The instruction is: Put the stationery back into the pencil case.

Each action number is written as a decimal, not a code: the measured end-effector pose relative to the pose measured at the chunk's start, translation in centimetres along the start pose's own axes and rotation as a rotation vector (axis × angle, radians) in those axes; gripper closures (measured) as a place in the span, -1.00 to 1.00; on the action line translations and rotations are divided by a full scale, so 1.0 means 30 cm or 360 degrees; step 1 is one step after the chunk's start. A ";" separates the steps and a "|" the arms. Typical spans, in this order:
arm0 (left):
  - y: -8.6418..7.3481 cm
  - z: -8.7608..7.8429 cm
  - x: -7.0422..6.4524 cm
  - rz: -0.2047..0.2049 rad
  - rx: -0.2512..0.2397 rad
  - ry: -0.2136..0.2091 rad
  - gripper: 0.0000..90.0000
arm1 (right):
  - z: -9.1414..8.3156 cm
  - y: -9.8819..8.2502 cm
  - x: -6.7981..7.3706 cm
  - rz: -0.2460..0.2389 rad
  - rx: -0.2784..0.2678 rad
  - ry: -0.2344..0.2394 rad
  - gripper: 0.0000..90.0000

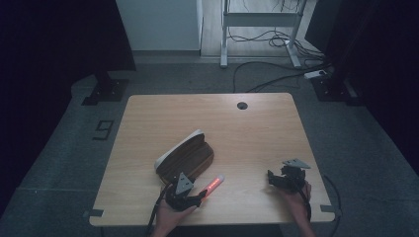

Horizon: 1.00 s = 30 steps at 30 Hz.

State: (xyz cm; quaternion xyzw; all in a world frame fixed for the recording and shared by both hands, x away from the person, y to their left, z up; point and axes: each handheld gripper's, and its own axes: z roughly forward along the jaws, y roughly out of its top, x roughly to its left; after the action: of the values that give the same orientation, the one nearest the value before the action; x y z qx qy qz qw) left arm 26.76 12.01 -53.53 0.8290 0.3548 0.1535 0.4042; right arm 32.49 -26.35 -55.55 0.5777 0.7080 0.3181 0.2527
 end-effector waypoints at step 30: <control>-0.006 0.057 -0.050 0.0024 0.0142 0.0003 0.14 | 0.000 0.000 0.000 0.0000 0.0000 0.0000 -0.68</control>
State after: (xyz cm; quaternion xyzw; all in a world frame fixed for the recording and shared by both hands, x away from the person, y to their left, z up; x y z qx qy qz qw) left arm 26.55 10.07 -54.70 0.8487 0.3553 0.1415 0.3652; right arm 32.49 -26.35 -55.55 0.5777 0.7079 0.3182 0.2526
